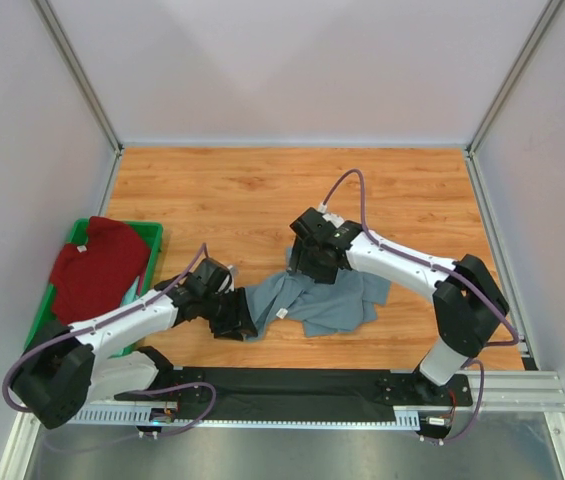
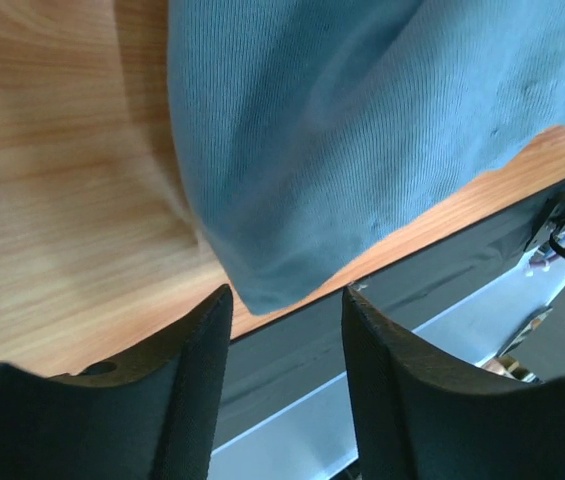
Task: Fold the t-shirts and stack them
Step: Flatten the tshirt out
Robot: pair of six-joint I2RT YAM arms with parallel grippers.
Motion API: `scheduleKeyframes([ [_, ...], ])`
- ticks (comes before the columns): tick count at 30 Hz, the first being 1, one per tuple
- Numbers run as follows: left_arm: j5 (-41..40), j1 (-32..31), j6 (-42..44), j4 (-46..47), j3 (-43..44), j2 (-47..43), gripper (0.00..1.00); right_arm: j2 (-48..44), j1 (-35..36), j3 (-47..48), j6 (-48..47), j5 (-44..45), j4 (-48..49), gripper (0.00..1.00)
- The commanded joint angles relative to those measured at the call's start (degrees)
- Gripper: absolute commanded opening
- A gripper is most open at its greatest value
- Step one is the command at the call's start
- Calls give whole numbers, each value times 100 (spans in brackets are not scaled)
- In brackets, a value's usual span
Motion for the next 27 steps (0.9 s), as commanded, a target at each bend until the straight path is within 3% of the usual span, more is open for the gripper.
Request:
scheduleKeyframes([
  [1,68,12,-74,470,53,178,53,172,-73,117,-149,6,332,67],
  [7,-213,12,-39,400,149,442,48,172,-144,99,-193,-13,280,59],
  [13,-389,12,-223,487,1,222,54,32,-161,-76,-298,-135,394,51],
  [15,-407,12,-197,514,35,388,47,23,-170,-129,-333,-162,482,48],
  [17,-389,12,-101,514,123,538,32,31,-196,-155,-377,-162,517,45],
  [20,-398,12,5,462,246,670,8,-4,-267,-173,-544,-118,570,27],
  [21,-494,12,40,314,299,592,2,-12,-319,-164,-632,-127,570,15],
  [23,-617,12,154,50,536,408,0,-109,-372,-59,-764,-136,386,0],
  [27,-1117,12,548,-978,1534,-557,0,-809,-364,380,-1361,66,-202,0],
])
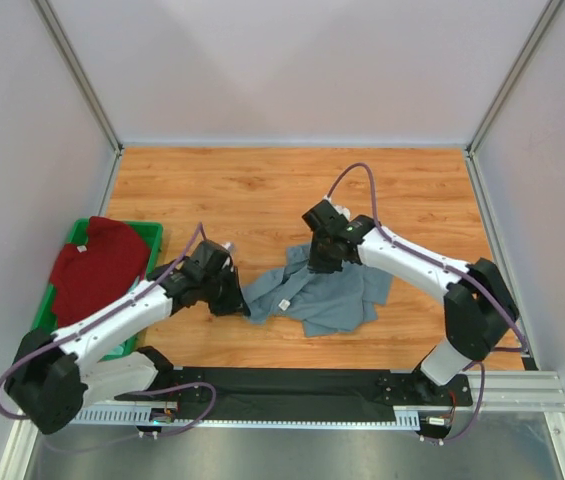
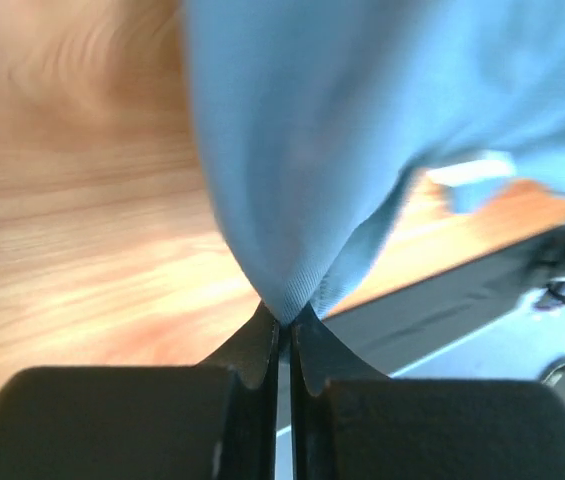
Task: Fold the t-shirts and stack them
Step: Flatten the tshirt out
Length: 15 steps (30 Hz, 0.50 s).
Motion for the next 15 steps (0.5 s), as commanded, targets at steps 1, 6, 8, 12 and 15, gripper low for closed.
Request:
scheduleKeyframes([
  [1,-472,10,519,-669,1096,-874,0,-1026,-12,570,-834,250,-465,0],
  [6,-876,36,1168,-1215,2982,-1517,0,-2387,23,1352,-1530,-241,-519,0],
  [8,-912,45,1345,-1311,3547,-1509,0,-2661,189,1886,-1697,-207,-677,0],
  [12,-807,45,1688,-1338,5075,-1439,0,-3408,594,2512,-1742,127,-757,0],
  [15,-413,45,1741,-1233,5814,-1438,0,-3856,867,2733,-1514,-135,-590,0],
])
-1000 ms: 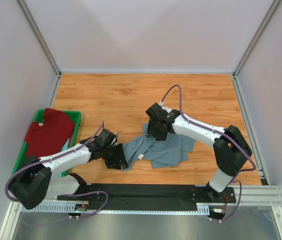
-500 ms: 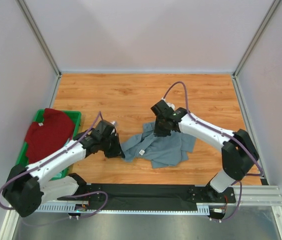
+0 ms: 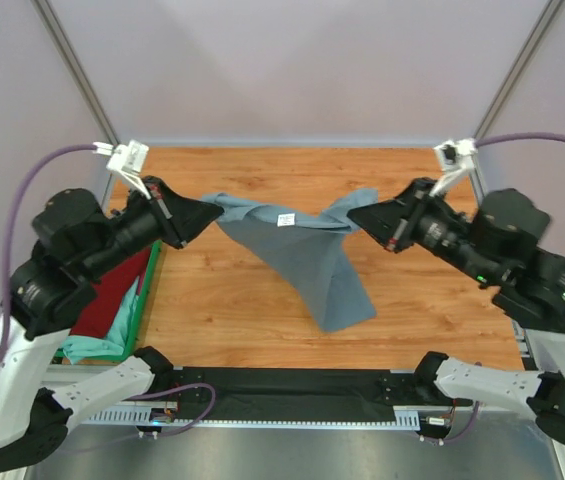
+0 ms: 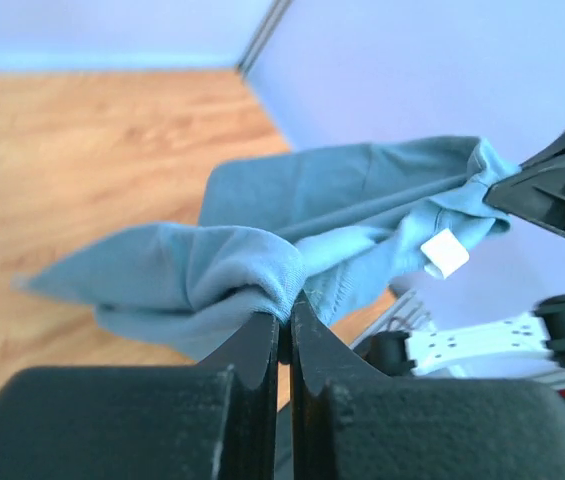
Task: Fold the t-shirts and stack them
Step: Flatten the tshirt out
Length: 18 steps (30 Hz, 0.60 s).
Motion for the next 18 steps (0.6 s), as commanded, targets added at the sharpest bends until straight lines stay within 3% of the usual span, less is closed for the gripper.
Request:
scheduleKeyframes([
  [1,495,28,384,-18,766,4,0,-351,224,278,71,-162,98,0],
  [4,1129,28,376,167,1092,-92,0,-764,400,210,537,-435,318,0],
  [9,1472,28,253,237,1365,-523,0,-1196,427,50,1108,-1410,977,0],
  [14,1508,28,208,300,2101,-428,0,-487,436,576,1425,-2263,1987,0],
  [18,1289,28,445,168,3505,12,0,174,445,929,1417,-2343,3022,0],
])
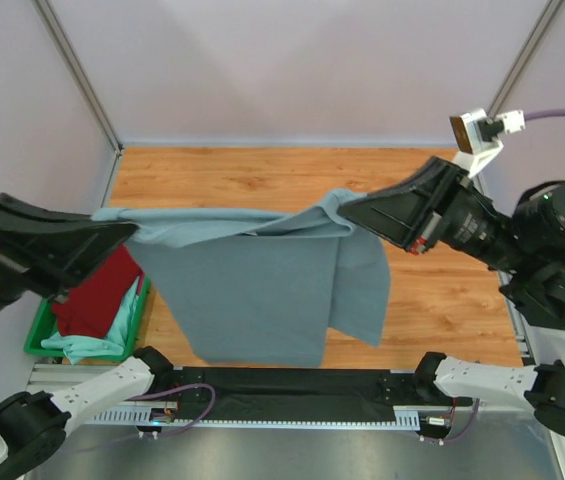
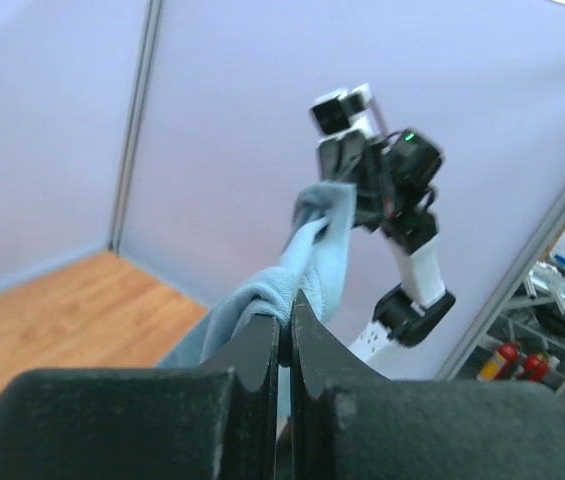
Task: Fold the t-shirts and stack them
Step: Flatten the tshirt out
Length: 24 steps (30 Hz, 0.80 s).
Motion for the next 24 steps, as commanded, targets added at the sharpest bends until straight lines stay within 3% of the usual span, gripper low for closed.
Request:
scheduleKeyframes([
  [1,-194,19,286,242,1019,408,0,546,27,420,164,-315,1473,0],
  [5,-536,19,567,66,2241,805,0,1336,36,1246,566,-664,2124,0],
  [8,-904,19,611,338,2034,630,0,1592,124,1563,849,-754,2494,0],
  [11,-1754,28,909,155,1586,410,0,1611,142,1783,97,-265,1173,0],
  [14,-3018,28,1234,-513,1138,453,0,1576,168,1985,-810,2542,-1550,0],
  [15,-3320,28,1262,-653,996,480,0,1523,168,1864,-855,4161,-2532,0],
  [16,-3514,28,1314,-716,830,523,0,1436,133,1627,-777,4829,-2794,0],
  [18,-3674,28,1552,-533,302,559,0,997,-7,600,-767,5676,-2493,0],
  [20,-3622,28,1701,-190,143,734,0,550,-175,-224,-1083,5758,-1833,0],
  [21,-3587,19,1736,-102,186,830,0,477,-166,-351,-1206,5933,-1212,0],
  [24,-3464,28,1772,241,397,1191,0,660,-175,-179,-1724,6417,-619,0],
])
